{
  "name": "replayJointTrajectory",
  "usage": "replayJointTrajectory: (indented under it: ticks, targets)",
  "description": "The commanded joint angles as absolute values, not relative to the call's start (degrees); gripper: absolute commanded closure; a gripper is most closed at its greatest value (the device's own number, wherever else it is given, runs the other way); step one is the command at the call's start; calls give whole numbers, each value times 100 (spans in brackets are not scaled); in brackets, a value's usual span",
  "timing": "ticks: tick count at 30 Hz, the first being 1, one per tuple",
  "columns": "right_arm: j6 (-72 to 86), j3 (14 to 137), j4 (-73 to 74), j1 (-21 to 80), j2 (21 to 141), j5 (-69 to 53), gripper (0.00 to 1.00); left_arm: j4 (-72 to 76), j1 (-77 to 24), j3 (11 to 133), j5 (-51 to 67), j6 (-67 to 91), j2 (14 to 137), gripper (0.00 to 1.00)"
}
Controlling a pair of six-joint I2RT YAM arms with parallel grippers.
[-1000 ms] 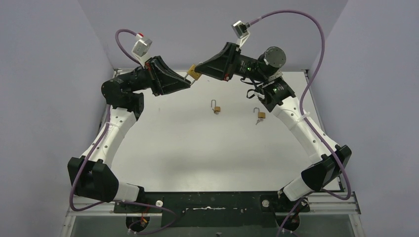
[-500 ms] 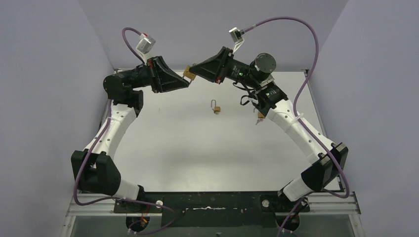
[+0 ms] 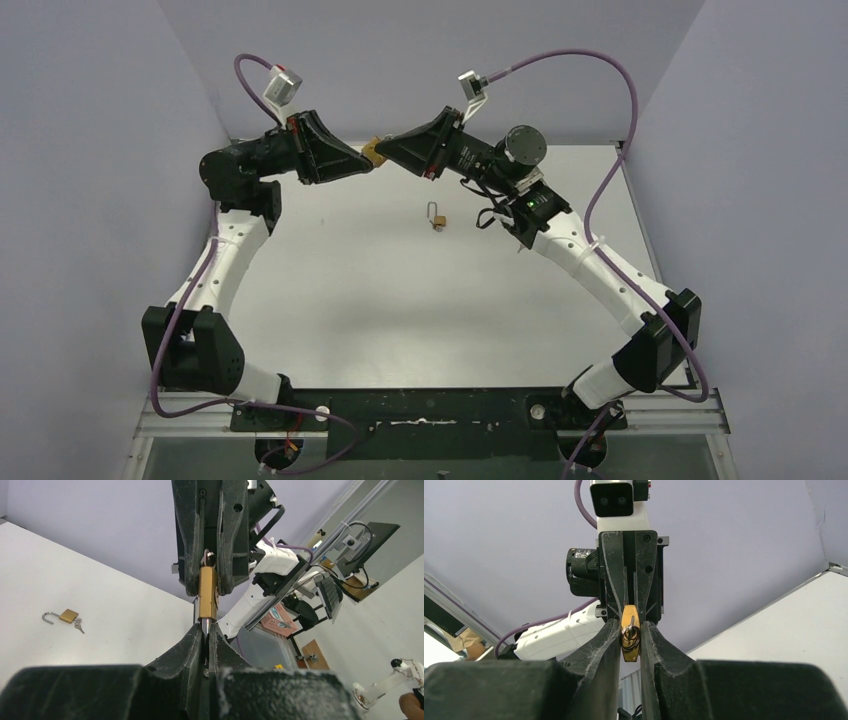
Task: Lock with the key
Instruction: Lock the lock.
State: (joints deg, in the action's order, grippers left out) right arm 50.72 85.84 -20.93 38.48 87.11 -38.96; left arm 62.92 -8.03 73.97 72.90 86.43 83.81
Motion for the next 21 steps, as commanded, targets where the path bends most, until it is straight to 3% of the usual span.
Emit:
replayJointTrajectory:
  ticks: [1, 17, 21]
  targets:
    - [5138, 8123, -1062, 4856, 9146, -5261, 100, 6361, -860, 7787, 5309, 8589, 8250, 100]
    - [5569, 7882, -1836, 4666, 9207, -4869, 100, 6745, -847, 7780, 5437, 8798, 8300, 100]
    - [5137, 8189, -1407, 4589, 9232, -4877, 100, 6526, -827, 7916, 5661, 8687, 8303, 100]
